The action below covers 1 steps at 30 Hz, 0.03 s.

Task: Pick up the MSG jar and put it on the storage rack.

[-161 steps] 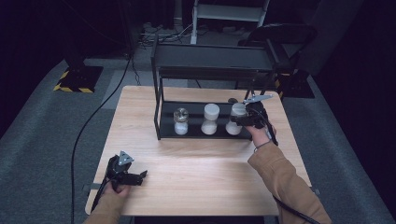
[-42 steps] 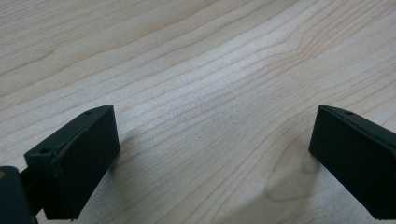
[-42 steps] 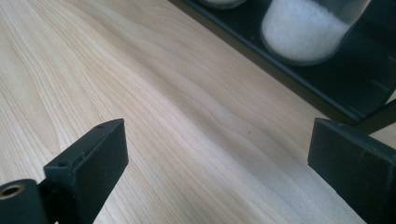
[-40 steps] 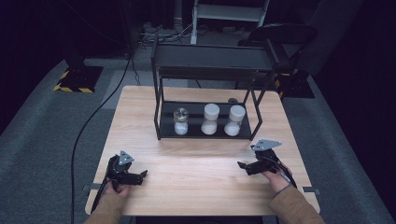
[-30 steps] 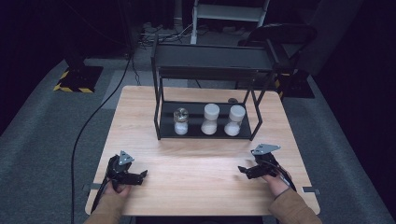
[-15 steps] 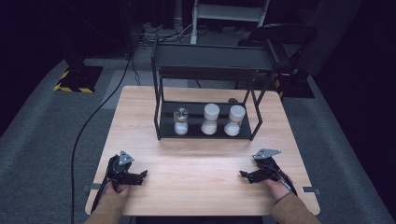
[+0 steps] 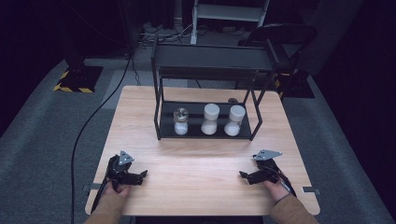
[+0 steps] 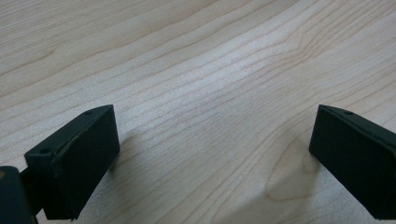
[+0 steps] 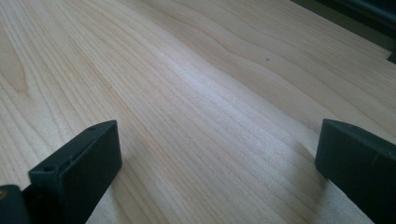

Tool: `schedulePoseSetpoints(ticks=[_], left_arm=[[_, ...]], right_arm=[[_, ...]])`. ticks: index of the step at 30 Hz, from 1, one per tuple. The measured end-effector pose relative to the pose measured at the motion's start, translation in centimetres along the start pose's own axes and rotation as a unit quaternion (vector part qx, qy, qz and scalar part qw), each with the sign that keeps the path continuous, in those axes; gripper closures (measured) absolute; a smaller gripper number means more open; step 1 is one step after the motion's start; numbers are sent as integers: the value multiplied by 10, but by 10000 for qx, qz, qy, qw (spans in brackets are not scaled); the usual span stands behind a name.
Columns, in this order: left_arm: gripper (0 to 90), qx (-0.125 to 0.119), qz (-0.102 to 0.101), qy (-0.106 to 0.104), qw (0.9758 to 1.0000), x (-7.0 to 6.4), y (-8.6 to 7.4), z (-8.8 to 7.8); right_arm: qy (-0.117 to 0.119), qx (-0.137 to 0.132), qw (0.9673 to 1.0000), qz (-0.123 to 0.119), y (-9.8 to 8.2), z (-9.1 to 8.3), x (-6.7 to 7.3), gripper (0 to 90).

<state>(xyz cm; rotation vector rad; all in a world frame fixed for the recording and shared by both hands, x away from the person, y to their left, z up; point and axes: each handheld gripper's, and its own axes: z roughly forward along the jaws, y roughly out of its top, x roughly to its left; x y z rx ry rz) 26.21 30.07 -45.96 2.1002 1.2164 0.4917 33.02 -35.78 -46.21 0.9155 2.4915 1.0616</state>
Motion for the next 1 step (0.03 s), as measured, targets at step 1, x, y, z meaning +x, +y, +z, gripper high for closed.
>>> schedulePoseSetpoints(ticks=[1], left_arm=[[13, 0, 0, 1, 10000, 0, 0, 0]], right_arm=[[4, 1, 10000, -5, 0, 0, 0, 0]])
